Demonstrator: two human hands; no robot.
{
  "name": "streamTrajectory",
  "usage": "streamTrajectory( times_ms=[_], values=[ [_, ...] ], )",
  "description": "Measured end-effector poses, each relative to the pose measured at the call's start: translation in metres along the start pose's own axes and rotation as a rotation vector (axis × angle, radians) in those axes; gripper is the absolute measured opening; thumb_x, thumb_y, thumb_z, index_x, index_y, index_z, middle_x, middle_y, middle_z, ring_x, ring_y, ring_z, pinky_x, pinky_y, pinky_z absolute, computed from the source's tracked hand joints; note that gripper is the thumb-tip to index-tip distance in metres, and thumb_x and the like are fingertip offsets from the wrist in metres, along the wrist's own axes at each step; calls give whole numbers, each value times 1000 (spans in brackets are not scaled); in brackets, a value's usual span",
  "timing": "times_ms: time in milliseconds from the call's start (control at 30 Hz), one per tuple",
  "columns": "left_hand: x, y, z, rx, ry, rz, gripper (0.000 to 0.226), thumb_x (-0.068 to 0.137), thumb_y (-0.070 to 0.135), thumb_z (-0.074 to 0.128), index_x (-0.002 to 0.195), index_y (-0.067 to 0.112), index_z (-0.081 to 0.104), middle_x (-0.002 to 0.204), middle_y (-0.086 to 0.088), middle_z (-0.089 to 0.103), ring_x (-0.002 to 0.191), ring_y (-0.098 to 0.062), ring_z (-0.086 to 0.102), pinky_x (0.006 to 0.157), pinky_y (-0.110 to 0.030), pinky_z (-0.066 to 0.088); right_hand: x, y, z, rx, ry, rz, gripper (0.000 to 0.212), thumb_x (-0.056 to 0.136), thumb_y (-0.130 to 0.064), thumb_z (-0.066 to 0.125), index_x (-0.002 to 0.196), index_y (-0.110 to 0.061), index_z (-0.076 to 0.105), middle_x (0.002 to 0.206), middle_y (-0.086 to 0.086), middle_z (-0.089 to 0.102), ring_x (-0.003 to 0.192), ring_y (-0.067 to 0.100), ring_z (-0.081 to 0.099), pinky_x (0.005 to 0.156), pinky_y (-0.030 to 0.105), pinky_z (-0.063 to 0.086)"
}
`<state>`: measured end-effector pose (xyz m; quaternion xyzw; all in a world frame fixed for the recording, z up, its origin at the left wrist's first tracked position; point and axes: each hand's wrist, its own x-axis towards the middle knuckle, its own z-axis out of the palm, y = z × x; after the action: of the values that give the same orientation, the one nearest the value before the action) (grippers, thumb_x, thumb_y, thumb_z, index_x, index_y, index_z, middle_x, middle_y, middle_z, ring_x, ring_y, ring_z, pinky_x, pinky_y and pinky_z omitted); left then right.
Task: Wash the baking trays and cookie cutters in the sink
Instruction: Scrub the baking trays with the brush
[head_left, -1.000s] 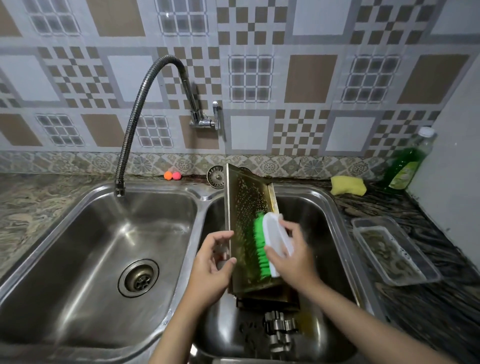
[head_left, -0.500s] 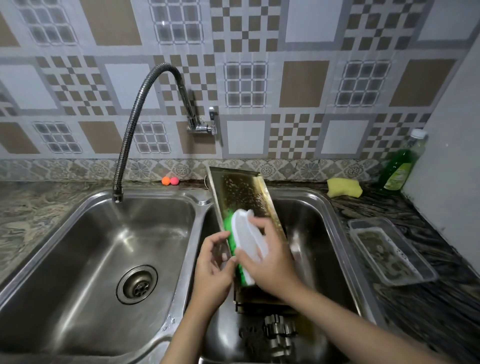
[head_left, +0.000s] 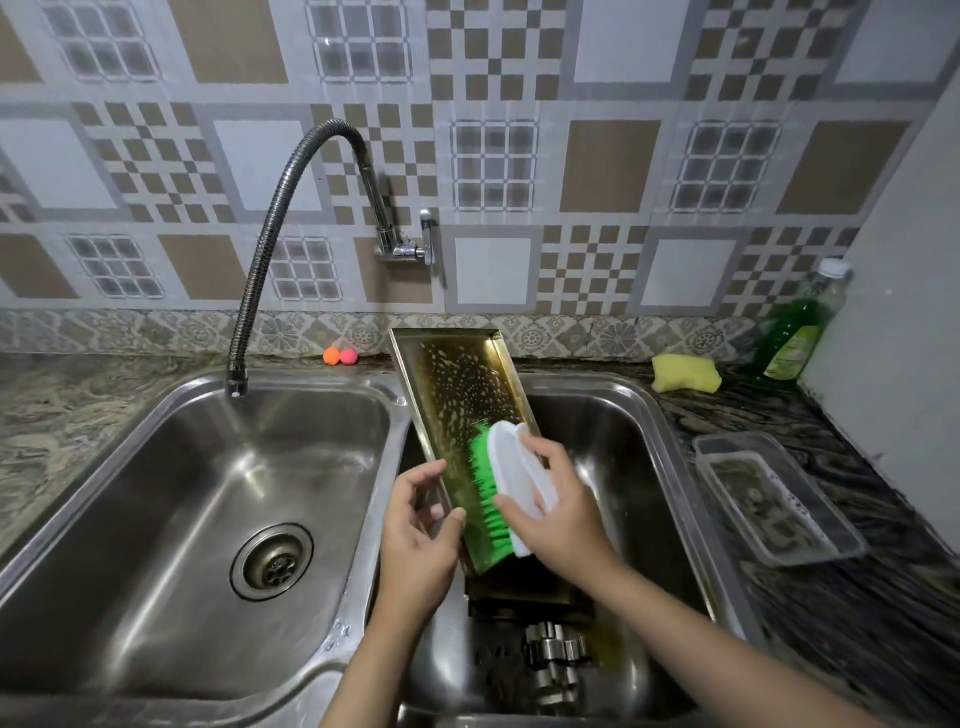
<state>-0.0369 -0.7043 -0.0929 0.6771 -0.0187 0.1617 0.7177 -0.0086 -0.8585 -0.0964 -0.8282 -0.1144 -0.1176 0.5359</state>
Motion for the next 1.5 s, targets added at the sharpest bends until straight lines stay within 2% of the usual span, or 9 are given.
streamTrajectory(
  times_ms=[133, 233, 500, 633, 867, 1033, 1267, 1367, 1500],
  values=[
    [3, -2, -17, 60, -6, -39, 46, 82, -15, 54, 109, 21, 54, 112, 1, 59, 87, 2, 60, 78, -11, 46, 25, 6, -38, 36, 126, 33, 63, 76, -6, 77, 125, -35, 51, 117, -19, 57, 100, -7, 54, 91, 29, 53],
    [6, -5, -31, 93, -42, -56, 50, 83, -21, 50, 110, 21, 55, 117, -4, 57, 78, -9, 56, 74, -14, 47, 40, -4, -70, 15, 124, -17, 62, 77, -6, 76, 127, -37, 55, 104, 19, 61, 76, 3, 52, 84, 19, 50],
    [15, -9, -47, -68, -142, -195, 44, 79, -13, 61, 115, 13, 55, 114, -5, 58, 75, 2, 59, 69, -18, 51, 29, 19, -88, -123, -164, 109, 42, 68, -41, 78, 105, -56, 65, 118, 0, 54, 106, 4, 55, 82, 10, 40],
    [17, -17, -49, -185, -214, -328, 61, 56, 17, 74, 114, 20, 57, 118, 0, 61, 91, -9, 57, 70, -26, 51, 23, 24, -75, 46, -150, 159, 37, 73, -21, 81, 101, -43, 71, 113, -7, 68, 103, -4, 59, 92, 12, 43],
    [17, -38, -34, 172, -134, -332, 34, 78, 5, 64, 104, 26, 58, 117, -5, 61, 109, -18, 58, 96, -38, 49, 14, 23, -57, 221, 87, 251, 37, 80, 4, 69, 94, -30, 75, 104, 25, 63, 84, 23, 61, 77, 19, 51],
    [16, -11, 12, 225, -213, -201, 26, 85, 19, 64, 106, 33, 58, 119, 1, 60, 115, -14, 55, 99, -31, 45, -2, 16, -39, 168, 145, 206, 43, 79, 4, 69, 83, -39, 72, 69, -3, 51, 61, -3, 50, 65, 4, 40],
    [18, 22, 45, -92, -500, -470, 33, 97, 46, 32, 118, 37, 56, 110, 13, 65, 103, -7, 62, 80, -25, 51, -24, 14, -32, 175, 42, 89, 31, 78, -8, 71, 92, -35, 72, 91, -3, 73, 83, 8, 62, 78, 11, 47],
    [19, 8, 38, -100, -471, -464, 51, 87, 68, 38, 123, 39, 58, 134, 6, 56, 126, -13, 51, 107, -40, 40, -21, 14, -36, 267, -10, 65, 24, 83, -15, 66, 105, -25, 69, 108, -8, 69, 107, 3, 61, 86, 10, 45],
    [10, -9, 30, -21, -328, -313, 33, 83, 21, 64, 115, 29, 61, 129, -2, 59, 120, -12, 54, 102, -31, 43, -17, 19, -38, 327, 3, 94, 36, 77, -22, 69, 111, -24, 57, 113, -10, 62, 105, 10, 61, 82, 19, 50]
  ],
)
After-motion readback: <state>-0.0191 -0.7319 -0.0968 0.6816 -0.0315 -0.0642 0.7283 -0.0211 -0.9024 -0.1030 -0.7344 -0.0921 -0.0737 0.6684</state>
